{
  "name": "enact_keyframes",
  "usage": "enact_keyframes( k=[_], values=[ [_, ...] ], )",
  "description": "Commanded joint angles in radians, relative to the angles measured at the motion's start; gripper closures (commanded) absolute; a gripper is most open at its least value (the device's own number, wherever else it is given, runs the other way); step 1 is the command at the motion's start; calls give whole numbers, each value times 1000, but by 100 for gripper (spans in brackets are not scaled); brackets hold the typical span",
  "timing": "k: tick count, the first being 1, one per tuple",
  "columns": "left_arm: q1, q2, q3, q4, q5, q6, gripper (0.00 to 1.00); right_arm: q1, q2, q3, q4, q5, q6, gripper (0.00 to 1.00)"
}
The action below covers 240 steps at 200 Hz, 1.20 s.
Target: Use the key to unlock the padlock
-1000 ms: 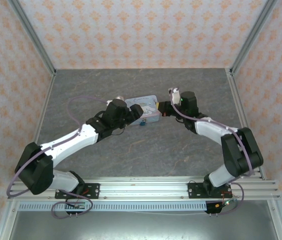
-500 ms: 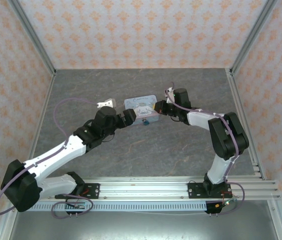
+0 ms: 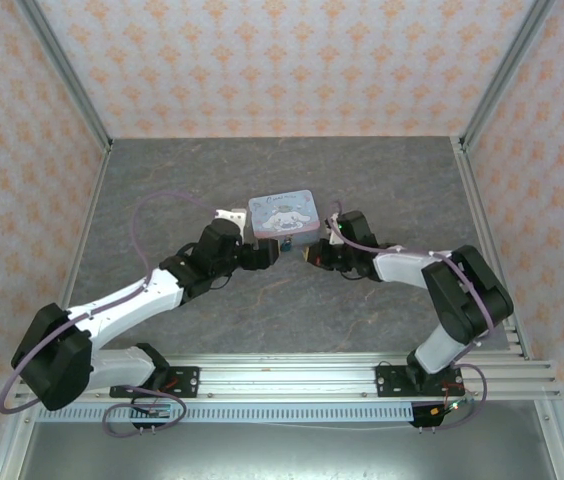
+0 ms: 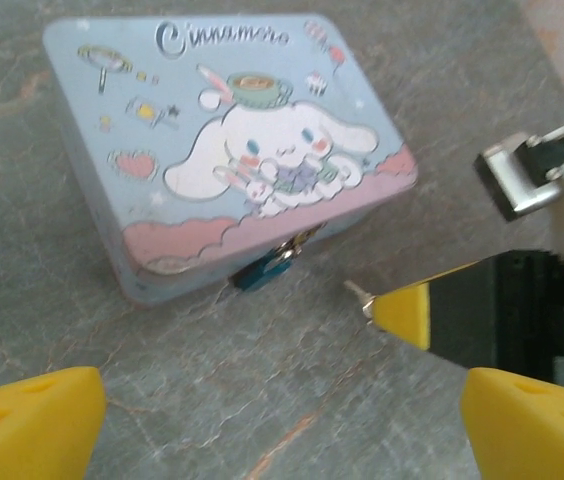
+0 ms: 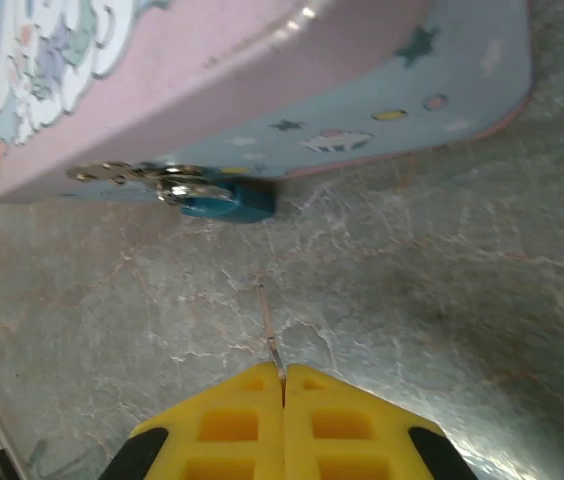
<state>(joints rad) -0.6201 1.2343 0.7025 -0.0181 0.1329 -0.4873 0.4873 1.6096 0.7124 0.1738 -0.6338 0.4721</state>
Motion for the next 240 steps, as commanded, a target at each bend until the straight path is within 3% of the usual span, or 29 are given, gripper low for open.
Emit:
enact_keyframes(
  k=[1, 41, 71, 122, 197, 240],
  values=[
    [-4, -3, -10, 40, 4, 19, 9, -4, -102, 55, -36, 45, -27, 100],
    [-4, -70, -23, 15, -68, -25, 8, -72, -115, 194, -92, -4, -57, 100],
    [-5, -145, -24, -48, -93, -75, 6, -122, 41, 375, -128, -40, -45, 100],
    [-4, -256, 20, -219, -112, -119, 4, -128, 300, 745, -294, 58, -48, 100],
    [-4, -194, 105, -285, -65, -109, 3, -102, 571, 1071, -448, 98, -16, 100],
    [-3, -180, 113, -282, -62, -102, 3, -75, 625, 1134, -566, 129, -66, 100]
  ],
)
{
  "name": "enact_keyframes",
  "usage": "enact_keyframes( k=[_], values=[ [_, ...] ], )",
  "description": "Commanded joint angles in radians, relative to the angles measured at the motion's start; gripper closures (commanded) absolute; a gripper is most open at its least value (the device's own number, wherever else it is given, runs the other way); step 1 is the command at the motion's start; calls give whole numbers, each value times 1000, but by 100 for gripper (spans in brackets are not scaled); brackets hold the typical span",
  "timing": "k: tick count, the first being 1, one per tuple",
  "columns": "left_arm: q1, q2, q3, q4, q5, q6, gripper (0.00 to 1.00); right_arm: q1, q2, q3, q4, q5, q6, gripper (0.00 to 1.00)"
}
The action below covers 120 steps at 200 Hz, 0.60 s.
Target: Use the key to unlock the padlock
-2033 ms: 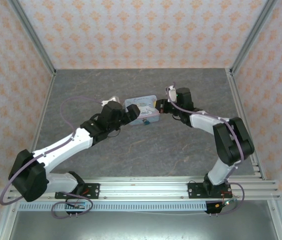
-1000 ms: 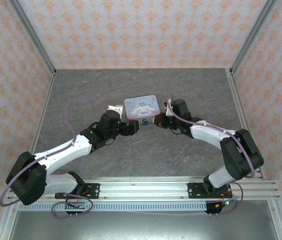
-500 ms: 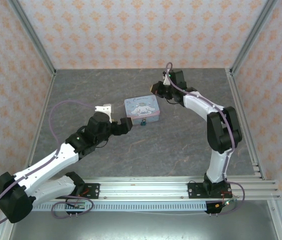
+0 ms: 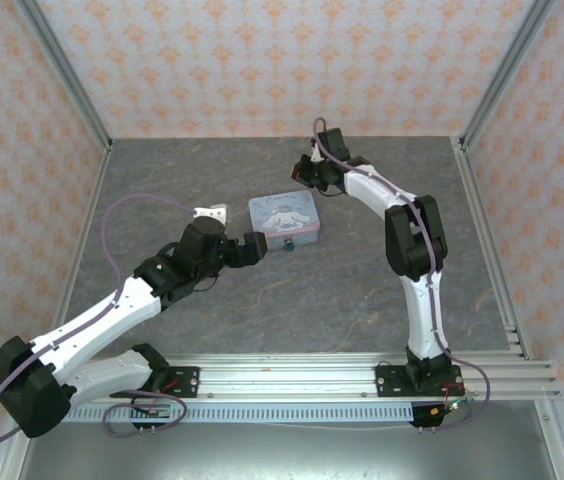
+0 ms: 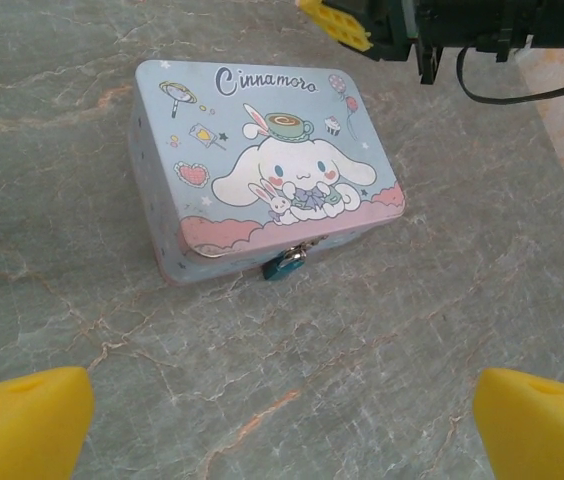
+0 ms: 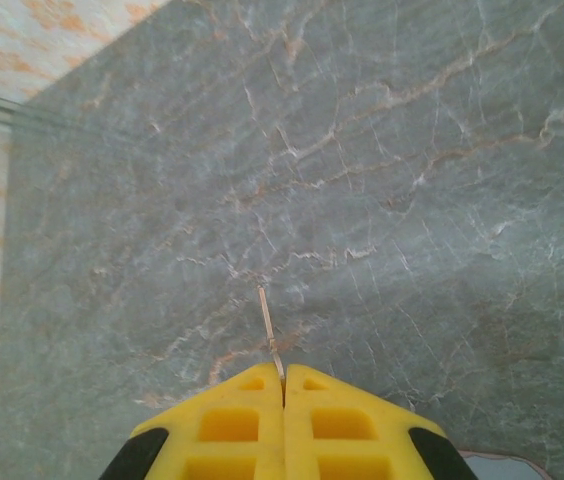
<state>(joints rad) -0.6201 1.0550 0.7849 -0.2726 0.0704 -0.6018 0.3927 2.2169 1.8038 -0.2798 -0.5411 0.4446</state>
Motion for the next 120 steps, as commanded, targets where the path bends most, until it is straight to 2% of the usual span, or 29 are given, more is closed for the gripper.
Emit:
enact_keyframes(
  k=[1, 60, 79, 120],
  values=[
    [-4, -2, 29, -27, -1, 13, 3, 21, 18, 45, -115, 37, -40, 100],
    [-4, -19, -6, -28, -10, 49, 3, 42, -26, -4, -267, 90, -90, 100],
    [-4, -33, -19, -15, 4, 62, 3, 44, -79, -88, -262, 102, -79, 100],
    [-5, -44, -49, 35, 95, 201, 3, 52, -236, -332, -148, 105, -26, 100]
  ],
)
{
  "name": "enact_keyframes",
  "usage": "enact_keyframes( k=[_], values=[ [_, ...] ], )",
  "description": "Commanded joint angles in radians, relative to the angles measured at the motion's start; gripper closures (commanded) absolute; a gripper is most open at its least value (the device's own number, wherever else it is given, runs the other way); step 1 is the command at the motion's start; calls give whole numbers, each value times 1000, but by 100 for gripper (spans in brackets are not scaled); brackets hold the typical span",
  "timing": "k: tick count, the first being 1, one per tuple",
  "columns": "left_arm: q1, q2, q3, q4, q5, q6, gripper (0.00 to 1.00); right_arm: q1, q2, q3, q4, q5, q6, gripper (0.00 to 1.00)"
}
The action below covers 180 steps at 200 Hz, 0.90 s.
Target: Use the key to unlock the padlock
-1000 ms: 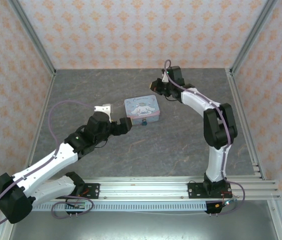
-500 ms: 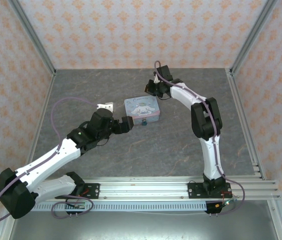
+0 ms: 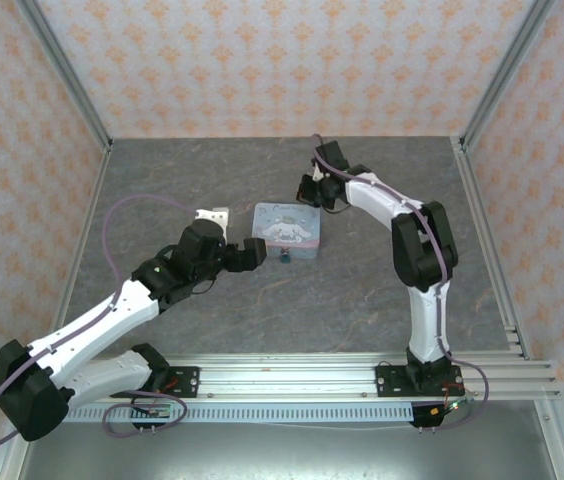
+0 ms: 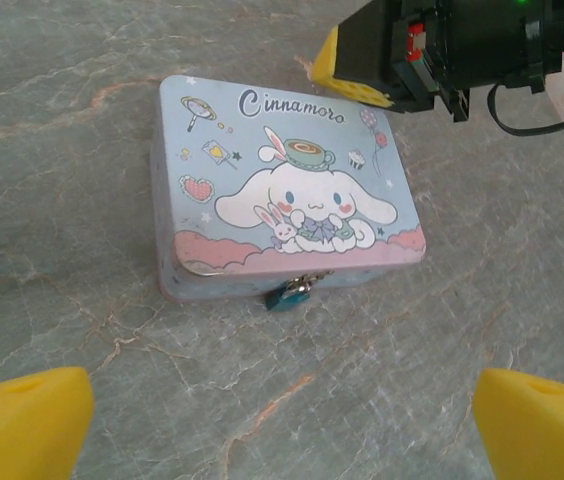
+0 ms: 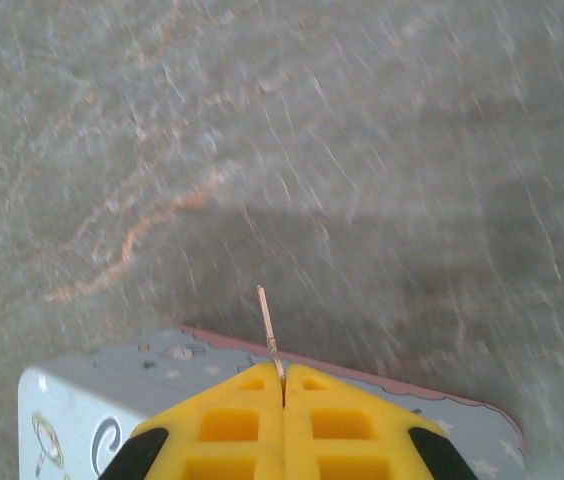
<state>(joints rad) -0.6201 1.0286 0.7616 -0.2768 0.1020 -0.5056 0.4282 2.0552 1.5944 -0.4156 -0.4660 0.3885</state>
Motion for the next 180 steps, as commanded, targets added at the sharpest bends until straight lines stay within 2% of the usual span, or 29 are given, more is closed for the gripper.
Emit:
enact_keyframes(
  k=[1, 30, 61, 106, 120, 141, 180],
  values=[
    [-5, -18, -27, 40, 67, 108, 3, 17, -76, -131, -8, 30, 31, 100],
    [-6, -10, -61, 86, 132, 212, 2, 22, -144, -237, 64, 31, 43, 100],
    [-6, -10, -98, 134, 155, 308, 2, 22, -228, -256, 75, 57, 22, 100],
    [-6, 81, -97, 118, 186, 385, 5, 18, -462, -333, 40, 189, -7, 100],
    [-7, 135, -104, 137, 225, 408, 13, 14, -557, -395, 57, 176, 7, 100],
    [-7, 207, -120, 202, 267, 414, 17, 16, -693, -493, 74, 107, 42, 100],
    [-7, 320, -169, 382, 222, 382, 21, 33, -949, -669, 74, 81, 112, 100]
  ],
)
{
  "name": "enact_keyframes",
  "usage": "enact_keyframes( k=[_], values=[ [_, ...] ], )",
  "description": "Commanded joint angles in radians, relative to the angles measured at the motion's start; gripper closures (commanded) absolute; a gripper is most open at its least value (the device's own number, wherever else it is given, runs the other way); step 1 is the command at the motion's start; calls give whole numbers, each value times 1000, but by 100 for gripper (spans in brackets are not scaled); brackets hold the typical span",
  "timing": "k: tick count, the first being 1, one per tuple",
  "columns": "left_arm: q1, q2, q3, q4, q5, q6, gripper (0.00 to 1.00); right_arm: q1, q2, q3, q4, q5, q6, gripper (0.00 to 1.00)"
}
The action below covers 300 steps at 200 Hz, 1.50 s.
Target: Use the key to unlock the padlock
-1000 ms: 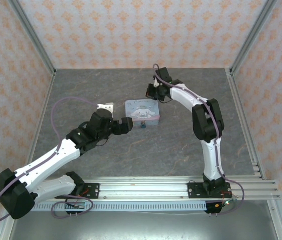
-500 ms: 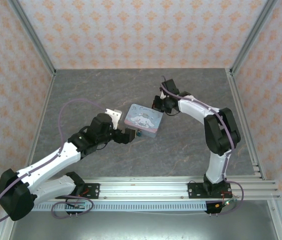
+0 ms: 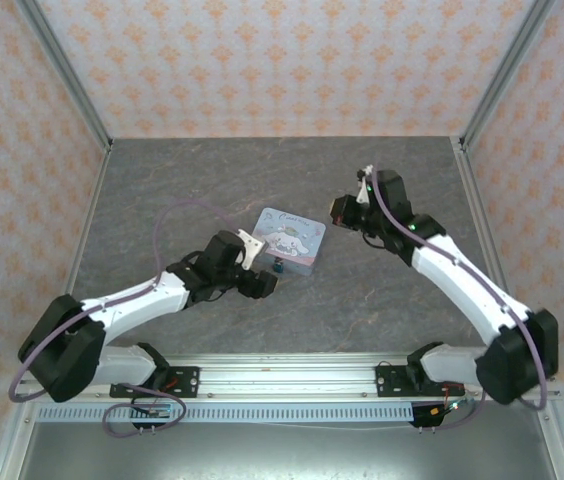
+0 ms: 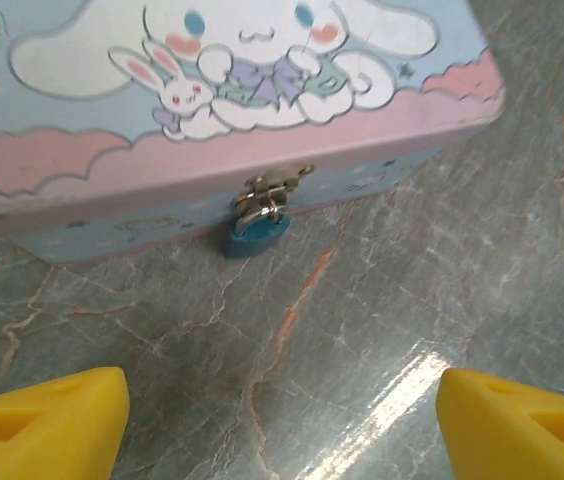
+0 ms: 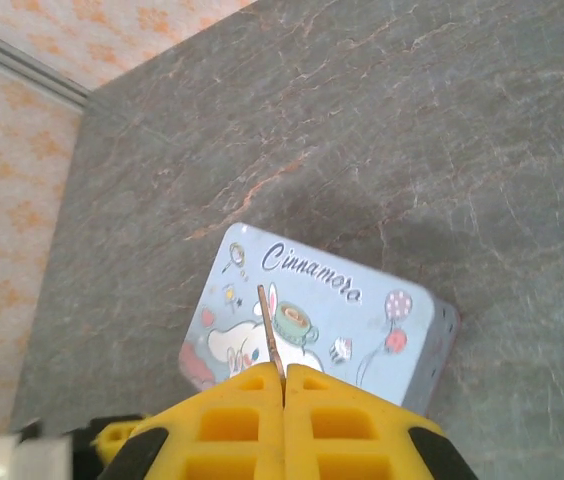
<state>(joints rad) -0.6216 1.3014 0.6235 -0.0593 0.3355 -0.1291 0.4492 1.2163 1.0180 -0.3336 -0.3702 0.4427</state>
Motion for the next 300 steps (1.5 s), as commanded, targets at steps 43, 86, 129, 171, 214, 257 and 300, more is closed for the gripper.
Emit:
enact_keyframes(
  k=[43, 86, 129, 171, 214, 257, 300],
  values=[
    [-40, 187, -50, 338, -64, -23, 25, 19, -292, -243, 7, 13, 103, 100],
    [-101, 261, -33, 393, -193, -67, 25, 20, -379, -305, 12, 30, 123, 100],
    [-124, 287, -17, 400, -276, -95, 23, 20, -397, -296, -3, 40, 111, 100],
    [-130, 318, 2, 392, -302, -109, 27, 20, -404, -306, -2, 44, 107, 100],
    [-139, 336, 19, 382, -362, -146, 33, 21, -415, -317, -5, 50, 103, 100],
    [-165, 372, 59, 350, -427, -171, 36, 20, -421, -328, -5, 55, 101, 100],
    [-182, 406, 96, 322, -469, -208, 42, 21, -431, -334, -14, 58, 100, 100]
  ],
)
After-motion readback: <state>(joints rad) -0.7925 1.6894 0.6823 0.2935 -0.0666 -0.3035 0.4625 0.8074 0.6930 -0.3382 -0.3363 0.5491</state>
